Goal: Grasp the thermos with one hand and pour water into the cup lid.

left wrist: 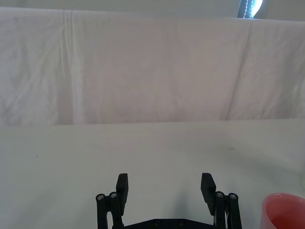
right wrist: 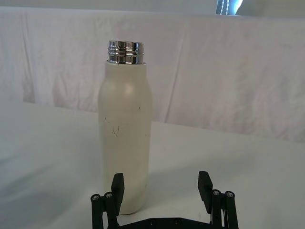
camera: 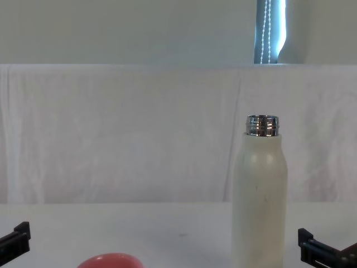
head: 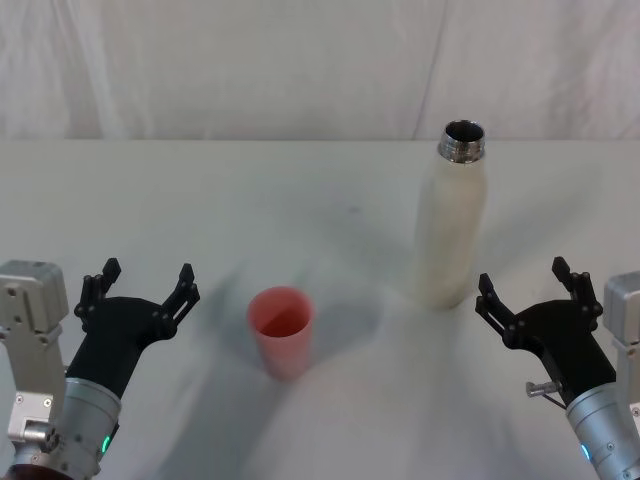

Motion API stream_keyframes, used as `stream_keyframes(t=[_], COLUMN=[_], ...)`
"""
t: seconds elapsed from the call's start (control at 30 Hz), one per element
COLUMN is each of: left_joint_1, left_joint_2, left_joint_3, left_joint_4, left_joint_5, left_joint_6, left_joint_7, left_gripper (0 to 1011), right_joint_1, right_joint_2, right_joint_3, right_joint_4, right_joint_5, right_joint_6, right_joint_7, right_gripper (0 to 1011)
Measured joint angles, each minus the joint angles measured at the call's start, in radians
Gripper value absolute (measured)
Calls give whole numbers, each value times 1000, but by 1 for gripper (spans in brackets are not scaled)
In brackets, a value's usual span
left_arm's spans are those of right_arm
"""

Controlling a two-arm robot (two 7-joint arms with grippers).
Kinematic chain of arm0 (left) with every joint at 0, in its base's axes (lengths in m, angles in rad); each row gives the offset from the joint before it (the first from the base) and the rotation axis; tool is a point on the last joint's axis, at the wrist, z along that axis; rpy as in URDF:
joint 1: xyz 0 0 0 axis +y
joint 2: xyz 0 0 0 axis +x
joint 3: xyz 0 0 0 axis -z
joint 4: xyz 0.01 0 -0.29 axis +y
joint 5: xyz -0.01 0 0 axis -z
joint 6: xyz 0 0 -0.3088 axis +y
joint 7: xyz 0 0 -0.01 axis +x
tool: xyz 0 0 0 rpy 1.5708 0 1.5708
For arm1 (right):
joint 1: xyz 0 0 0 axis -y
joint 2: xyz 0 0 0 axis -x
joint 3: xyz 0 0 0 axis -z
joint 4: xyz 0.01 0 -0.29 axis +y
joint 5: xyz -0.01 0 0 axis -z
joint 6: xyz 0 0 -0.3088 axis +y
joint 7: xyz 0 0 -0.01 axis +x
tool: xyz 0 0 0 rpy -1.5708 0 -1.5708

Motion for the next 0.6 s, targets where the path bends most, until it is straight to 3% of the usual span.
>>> stream_keyframes(t=[0.6], left_joint_1=[0], left_joint_2=[0], left_joint_3=[0], left_joint_4=[0], left_joint_5=[0], left_joint_6=[0], left_joint_7=[0], left_gripper=[1001], right_joint_1=[0], right_joint_2=[0], right_joint_3=[0], right_joint_4=[0], right_joint_5=[0], right_joint_6=[0], right_joint_7=[0], right_gripper=[1000])
